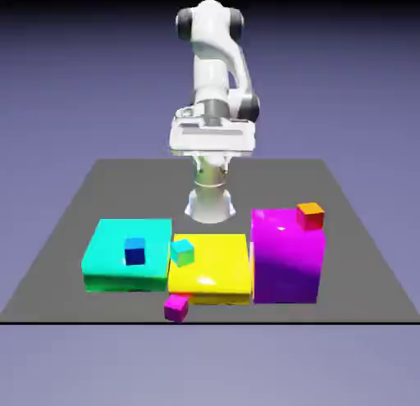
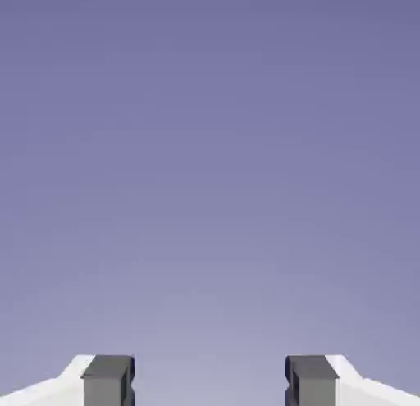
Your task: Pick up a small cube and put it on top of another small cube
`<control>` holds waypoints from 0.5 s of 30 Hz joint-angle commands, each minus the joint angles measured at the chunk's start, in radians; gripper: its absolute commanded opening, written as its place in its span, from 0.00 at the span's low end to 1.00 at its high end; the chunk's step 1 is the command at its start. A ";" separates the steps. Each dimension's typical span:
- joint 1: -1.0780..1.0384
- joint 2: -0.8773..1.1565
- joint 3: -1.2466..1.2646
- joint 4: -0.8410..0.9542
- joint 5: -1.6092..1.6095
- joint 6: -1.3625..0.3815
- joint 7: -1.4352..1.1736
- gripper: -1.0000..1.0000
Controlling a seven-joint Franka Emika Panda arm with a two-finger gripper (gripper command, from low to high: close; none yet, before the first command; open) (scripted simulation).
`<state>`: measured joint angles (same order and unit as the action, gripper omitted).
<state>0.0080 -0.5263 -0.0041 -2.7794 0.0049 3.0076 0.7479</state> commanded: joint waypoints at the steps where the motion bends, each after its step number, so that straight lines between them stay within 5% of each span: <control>1: -0.003 0.036 -0.003 0.025 0.004 -0.024 0.006 0.50; 15: -0.049 0.544 -0.051 0.380 0.061 -0.365 0.085 0.50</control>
<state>-0.0437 0.0173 -0.0551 -2.3991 0.0663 2.6422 0.8330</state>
